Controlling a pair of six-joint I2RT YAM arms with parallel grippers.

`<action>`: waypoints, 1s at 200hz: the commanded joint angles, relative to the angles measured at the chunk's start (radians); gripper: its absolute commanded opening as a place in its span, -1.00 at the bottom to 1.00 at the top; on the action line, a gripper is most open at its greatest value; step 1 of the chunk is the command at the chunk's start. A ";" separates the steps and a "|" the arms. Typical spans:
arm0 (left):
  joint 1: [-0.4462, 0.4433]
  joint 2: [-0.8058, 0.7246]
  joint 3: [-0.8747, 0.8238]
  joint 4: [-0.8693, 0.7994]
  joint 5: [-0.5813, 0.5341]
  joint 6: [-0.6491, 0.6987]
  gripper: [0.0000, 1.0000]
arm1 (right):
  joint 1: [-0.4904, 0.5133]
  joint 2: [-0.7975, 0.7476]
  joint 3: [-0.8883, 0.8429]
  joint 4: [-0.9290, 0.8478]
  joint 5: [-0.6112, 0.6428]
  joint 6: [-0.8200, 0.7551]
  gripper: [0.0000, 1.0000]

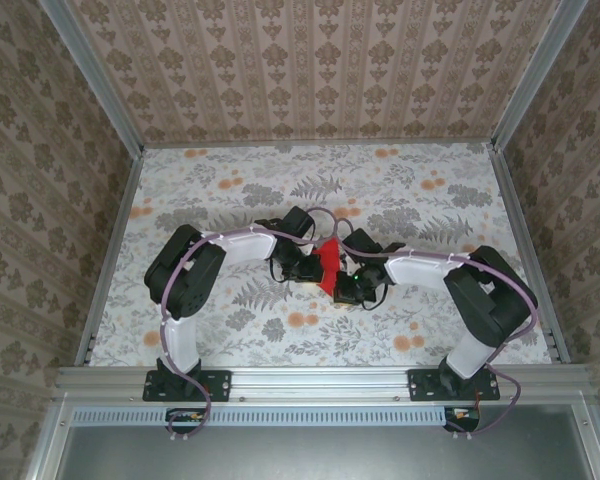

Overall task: Fold a paper plane with a square sheet of paper (fold left side to right side)
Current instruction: Third fold the triangle at the center of the table.

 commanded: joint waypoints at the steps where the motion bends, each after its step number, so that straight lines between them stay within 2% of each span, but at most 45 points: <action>1: -0.009 0.061 -0.019 -0.072 -0.096 0.013 -0.72 | -0.002 -0.021 -0.046 -0.142 0.048 -0.019 -0.90; 39: -0.009 0.058 -0.016 -0.072 -0.097 0.013 -0.72 | -0.017 -0.071 -0.066 -0.152 0.048 -0.034 -0.92; 84: -0.012 0.049 -0.011 -0.064 -0.086 0.006 -0.71 | -0.021 -0.208 -0.049 -0.034 -0.024 -0.036 -0.97; 132: -0.017 0.050 -0.005 -0.058 -0.080 0.002 -0.71 | -0.018 -0.064 0.037 0.042 -0.043 -0.024 -0.98; 160: -0.021 0.051 0.003 -0.058 -0.074 0.000 -0.72 | -0.018 0.020 0.084 -0.002 -0.025 -0.041 -0.98; 200: -0.020 0.023 0.020 -0.061 -0.069 -0.002 -0.71 | -0.019 0.074 0.061 -0.038 0.014 -0.044 -1.00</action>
